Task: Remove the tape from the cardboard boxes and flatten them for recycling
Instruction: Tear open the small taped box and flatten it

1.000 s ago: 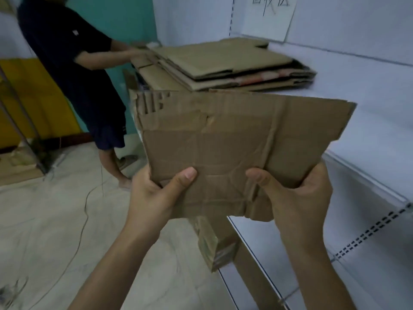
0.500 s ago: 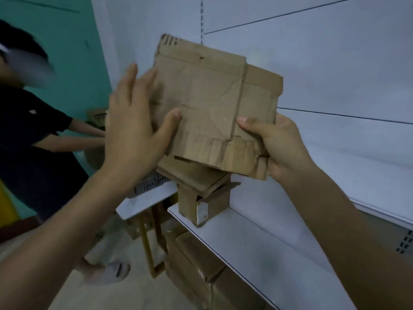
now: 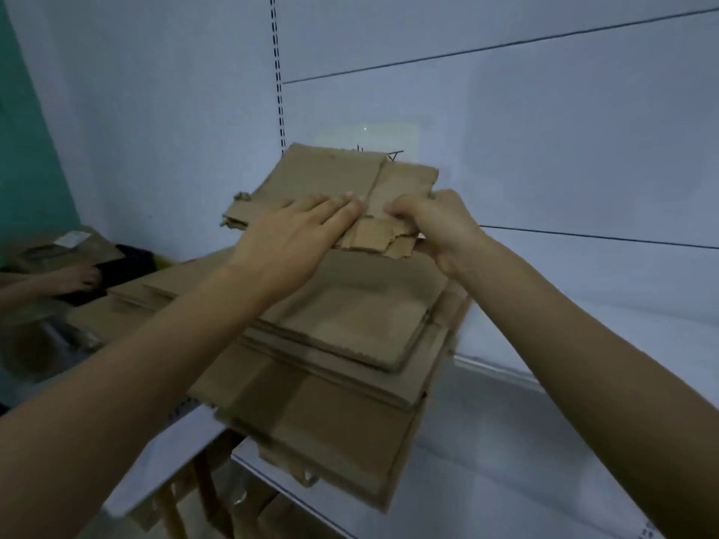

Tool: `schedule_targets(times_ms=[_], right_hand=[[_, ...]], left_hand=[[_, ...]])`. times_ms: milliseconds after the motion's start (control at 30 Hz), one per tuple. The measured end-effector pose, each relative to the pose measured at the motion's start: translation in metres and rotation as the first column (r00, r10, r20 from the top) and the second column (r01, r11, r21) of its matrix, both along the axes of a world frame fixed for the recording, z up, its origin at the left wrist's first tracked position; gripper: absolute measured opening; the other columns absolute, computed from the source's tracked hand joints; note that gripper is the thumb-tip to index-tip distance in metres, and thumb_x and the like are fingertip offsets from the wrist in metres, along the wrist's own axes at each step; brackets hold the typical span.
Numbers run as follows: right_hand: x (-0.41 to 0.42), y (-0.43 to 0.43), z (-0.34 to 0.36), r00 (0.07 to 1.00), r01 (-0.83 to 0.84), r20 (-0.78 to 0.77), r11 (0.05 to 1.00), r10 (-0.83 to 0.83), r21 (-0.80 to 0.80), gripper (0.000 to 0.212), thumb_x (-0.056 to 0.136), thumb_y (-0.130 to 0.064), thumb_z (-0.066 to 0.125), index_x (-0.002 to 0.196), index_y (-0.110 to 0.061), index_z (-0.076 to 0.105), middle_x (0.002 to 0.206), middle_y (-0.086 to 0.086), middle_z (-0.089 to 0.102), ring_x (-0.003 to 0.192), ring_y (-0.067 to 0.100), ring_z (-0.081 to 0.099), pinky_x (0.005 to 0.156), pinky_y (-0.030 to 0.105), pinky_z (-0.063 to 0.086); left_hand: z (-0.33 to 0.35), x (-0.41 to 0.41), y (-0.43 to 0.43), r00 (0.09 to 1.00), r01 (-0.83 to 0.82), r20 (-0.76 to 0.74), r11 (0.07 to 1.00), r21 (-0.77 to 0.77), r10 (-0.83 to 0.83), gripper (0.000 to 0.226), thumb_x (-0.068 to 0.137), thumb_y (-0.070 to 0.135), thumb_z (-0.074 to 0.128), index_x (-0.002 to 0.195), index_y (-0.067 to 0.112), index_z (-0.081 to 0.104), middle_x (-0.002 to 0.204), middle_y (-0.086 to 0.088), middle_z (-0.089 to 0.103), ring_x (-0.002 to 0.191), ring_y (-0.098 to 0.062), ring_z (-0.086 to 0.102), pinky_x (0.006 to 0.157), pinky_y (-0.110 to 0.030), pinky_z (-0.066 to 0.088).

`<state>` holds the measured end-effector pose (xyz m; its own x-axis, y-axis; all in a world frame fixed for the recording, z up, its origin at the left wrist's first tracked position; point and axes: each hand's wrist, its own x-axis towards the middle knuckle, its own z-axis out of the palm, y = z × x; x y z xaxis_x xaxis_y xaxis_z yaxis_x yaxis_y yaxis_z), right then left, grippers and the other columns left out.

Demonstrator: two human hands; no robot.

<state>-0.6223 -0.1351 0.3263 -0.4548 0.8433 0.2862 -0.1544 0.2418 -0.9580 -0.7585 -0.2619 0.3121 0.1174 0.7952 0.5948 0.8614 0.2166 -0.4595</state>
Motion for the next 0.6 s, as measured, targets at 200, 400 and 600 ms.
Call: schedule_targets(times_ms=[200, 400, 600], right_hand=[[-0.079, 0.070, -0.035, 0.581, -0.058, 0.638, 0.756, -0.505, 0.652, 0.044, 0.094, -0.032, 0.046, 0.135, -0.016, 0.043, 0.142, 0.016, 0.035, 0.126, 0.036, 0.039, 0.103, 0.045, 0.032], [-0.119, 0.095, -0.035, 0.424, -0.399, 0.671, 0.539, -0.609, 0.742, 0.043, 0.099, -0.039, 0.029, 0.133, -0.022, 0.049, 0.142, 0.008, 0.043, 0.130, 0.029, 0.038, 0.107, 0.046, 0.029], [-0.141, 0.099, -0.041, 0.303, -0.462, 0.855, 0.720, -0.421, 0.518, 0.051, 0.100, -0.043, 0.014, 0.131, -0.023, 0.050, 0.140, 0.008, 0.048, 0.126, 0.026, 0.043, 0.103, 0.040, 0.033]], left_hand=[[-0.033, -0.086, 0.089, 0.932, 0.172, 0.362, 0.911, -0.375, -0.028, 0.058, 0.101, 0.019, 0.037, 0.153, 0.027, 0.012, 0.161, 0.002, 0.012, 0.147, -0.013, 0.011, 0.119, -0.025, 0.000], [-0.024, -0.119, 0.123, 0.937, 0.224, 0.344, 0.863, -0.452, -0.063, 0.057, 0.089, 0.042, 0.037, 0.144, 0.028, 0.036, 0.149, 0.001, 0.037, 0.136, -0.020, 0.032, 0.115, -0.037, 0.023], [-0.022, -0.129, 0.125, 0.884, 0.294, 0.468, 0.788, -0.540, -0.009, 0.062, 0.081, 0.055, 0.039, 0.129, 0.021, 0.055, 0.133, -0.002, 0.055, 0.120, -0.019, 0.048, 0.105, -0.034, 0.036]])
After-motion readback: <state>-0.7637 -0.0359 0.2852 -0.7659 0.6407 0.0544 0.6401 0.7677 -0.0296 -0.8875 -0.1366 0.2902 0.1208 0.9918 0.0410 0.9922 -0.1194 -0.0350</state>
